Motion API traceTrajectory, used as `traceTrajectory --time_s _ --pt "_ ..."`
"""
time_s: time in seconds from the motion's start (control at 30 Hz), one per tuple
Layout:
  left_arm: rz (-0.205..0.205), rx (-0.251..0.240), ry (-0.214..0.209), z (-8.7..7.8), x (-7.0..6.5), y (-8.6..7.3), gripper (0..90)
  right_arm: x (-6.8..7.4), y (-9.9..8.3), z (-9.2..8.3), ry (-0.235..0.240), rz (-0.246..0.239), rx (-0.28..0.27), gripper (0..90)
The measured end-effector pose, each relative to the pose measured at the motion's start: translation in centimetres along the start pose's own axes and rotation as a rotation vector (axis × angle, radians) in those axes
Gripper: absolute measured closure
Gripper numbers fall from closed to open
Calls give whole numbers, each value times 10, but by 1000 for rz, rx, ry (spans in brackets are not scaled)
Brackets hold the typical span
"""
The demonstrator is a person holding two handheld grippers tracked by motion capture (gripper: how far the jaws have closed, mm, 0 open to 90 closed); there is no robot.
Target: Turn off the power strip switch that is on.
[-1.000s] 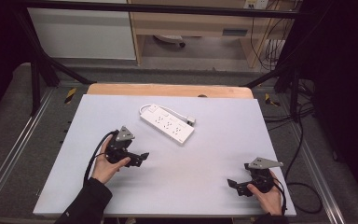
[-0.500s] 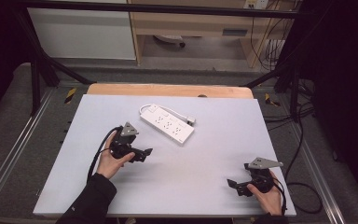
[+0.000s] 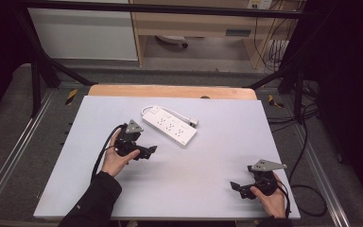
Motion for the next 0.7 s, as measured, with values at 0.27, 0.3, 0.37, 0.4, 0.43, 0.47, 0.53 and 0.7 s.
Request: traceTrajectory --time_s 0.27,0.3,0.37,0.4,0.43,0.47,0.53,0.7 --pt "3 -2 2 5 0 8 94 0 0 0 1 1 1 7" --pt "4 -1 1 6 0 9 94 0 0 0 1 1 1 7" --pt "7 5 3 8 1 10 94 0 0 0 0 0 -2 7" --pt "8 6 4 9 1 11 95 0 0 0 0 0 -1 7" --pt "9 6 2 10 0 12 96 0 0 0 0 0 -2 7" --pt "8 6 3 11 0 14 97 0 0 0 0 0 -2 7" --pt "14 7 10 12 0 16 99 0 0 0 2 0 0 7" --pt "17 1 12 17 -1 22 121 0 0 0 1 0 -1 7"
Point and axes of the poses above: each handheld gripper's, and its own axes: z roughly forward along the jaws, y roughly out of its top, x roughly to its left, the point moved 9 cm from there along z, roughly forward along the jaws, and after that the axes turned 4 degrees about -y, right-handed, at the moved point
